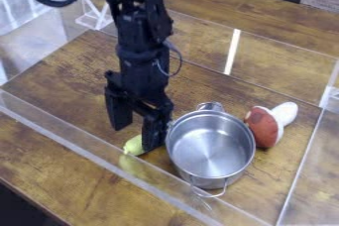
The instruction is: Move the green spoon to the left
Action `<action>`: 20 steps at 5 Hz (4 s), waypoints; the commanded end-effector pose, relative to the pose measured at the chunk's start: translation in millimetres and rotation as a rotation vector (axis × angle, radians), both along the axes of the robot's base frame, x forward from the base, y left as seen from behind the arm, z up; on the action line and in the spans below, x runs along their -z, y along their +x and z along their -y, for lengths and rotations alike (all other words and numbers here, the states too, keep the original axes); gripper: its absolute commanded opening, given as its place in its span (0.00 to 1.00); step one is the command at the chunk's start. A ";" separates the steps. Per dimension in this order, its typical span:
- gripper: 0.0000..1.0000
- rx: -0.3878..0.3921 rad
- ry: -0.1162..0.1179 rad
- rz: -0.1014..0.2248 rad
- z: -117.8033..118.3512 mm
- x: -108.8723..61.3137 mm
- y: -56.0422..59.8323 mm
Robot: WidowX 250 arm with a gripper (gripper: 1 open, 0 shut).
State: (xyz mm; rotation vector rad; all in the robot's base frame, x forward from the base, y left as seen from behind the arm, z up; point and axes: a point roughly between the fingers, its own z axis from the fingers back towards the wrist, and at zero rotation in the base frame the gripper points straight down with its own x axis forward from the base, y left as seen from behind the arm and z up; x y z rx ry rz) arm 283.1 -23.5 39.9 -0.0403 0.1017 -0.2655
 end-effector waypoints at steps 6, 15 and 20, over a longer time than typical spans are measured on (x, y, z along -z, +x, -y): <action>0.00 0.097 -0.058 0.045 -19.5 -0.9 34.9; 0.00 -0.204 -0.088 0.032 15.1 -12.0 34.9; 0.00 -0.248 -0.059 0.043 28.2 -17.1 36.9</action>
